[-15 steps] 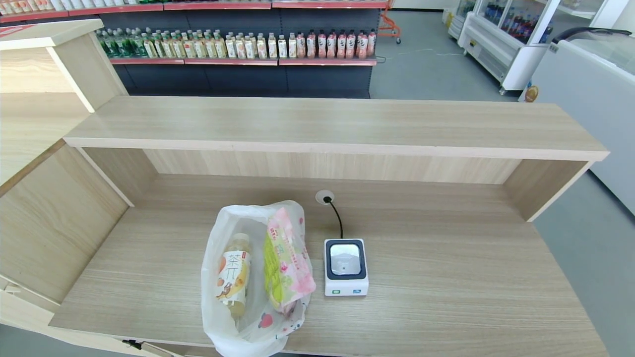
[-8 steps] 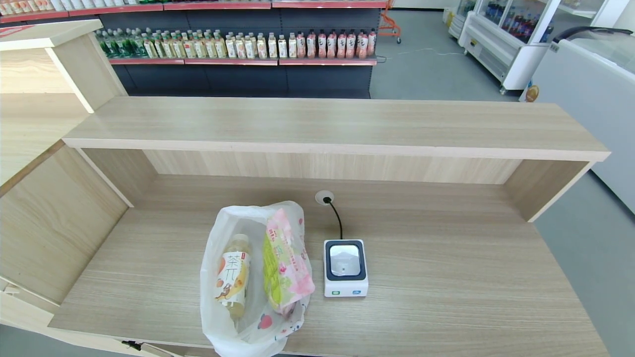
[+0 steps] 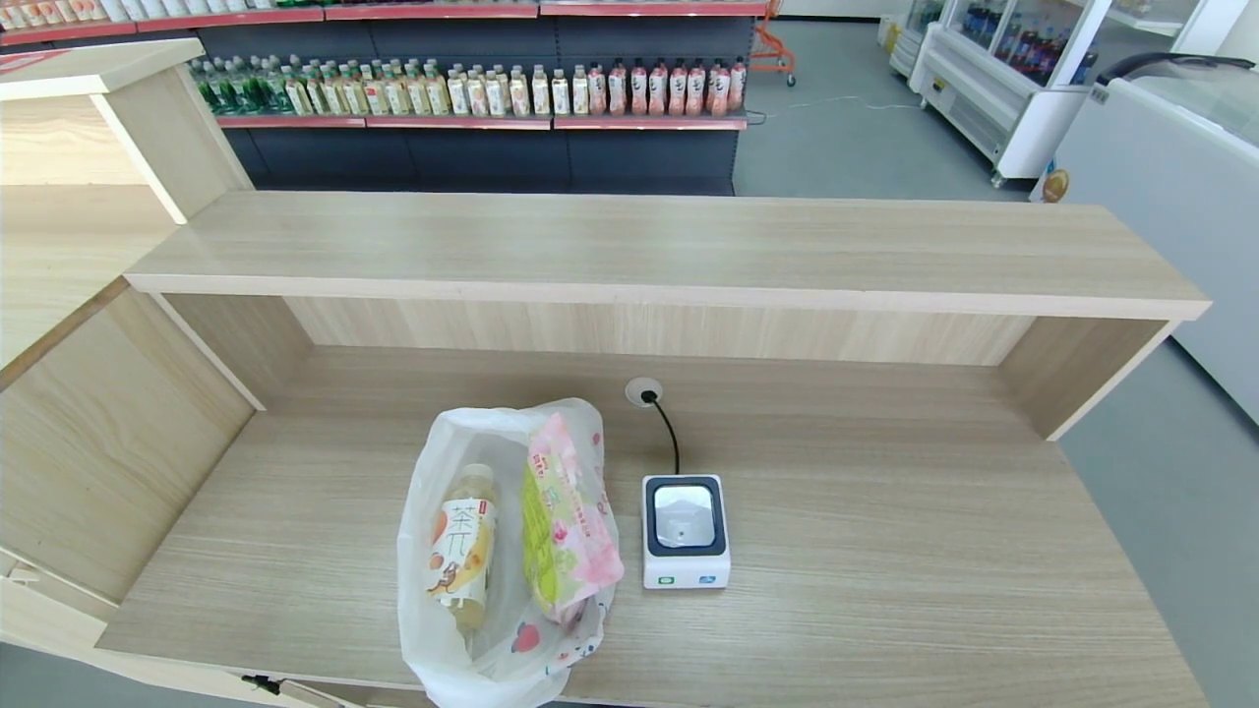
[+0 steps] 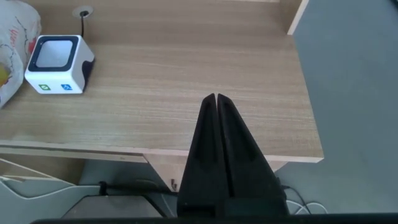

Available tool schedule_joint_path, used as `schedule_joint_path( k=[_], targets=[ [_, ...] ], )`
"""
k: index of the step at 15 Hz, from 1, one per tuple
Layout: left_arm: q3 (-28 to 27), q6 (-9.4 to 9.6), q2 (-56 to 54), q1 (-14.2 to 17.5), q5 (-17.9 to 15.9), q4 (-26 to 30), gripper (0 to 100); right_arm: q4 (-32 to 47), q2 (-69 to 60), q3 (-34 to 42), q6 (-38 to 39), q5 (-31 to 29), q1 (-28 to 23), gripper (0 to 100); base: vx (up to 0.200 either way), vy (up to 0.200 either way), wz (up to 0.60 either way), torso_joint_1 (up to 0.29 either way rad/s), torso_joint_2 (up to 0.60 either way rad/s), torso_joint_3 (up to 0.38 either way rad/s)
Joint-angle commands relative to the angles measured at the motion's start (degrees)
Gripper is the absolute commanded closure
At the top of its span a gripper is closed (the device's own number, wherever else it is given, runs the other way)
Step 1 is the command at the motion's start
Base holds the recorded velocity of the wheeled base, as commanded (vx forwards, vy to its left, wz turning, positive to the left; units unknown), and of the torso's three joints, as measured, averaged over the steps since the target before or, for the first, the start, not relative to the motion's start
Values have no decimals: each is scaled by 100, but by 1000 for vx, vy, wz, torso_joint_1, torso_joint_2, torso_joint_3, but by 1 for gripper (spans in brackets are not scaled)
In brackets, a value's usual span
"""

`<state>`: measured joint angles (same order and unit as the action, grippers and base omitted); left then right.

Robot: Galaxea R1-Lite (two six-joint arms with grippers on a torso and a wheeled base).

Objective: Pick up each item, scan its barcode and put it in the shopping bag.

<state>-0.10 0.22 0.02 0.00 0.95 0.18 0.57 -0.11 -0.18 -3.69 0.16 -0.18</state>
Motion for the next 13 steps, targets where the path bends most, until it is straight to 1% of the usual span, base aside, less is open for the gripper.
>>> schedule_joint_path(
  k=[1,13],
  targets=[
    [1,4,-2,0,2,-1,0,4,11,1,0,2,1,100,0,0,0,0,0,0],
    [1,4,-2,0,2,-1,0,4,11,1,0,2,1,100,0,0,0,0,0,0]
  ],
)
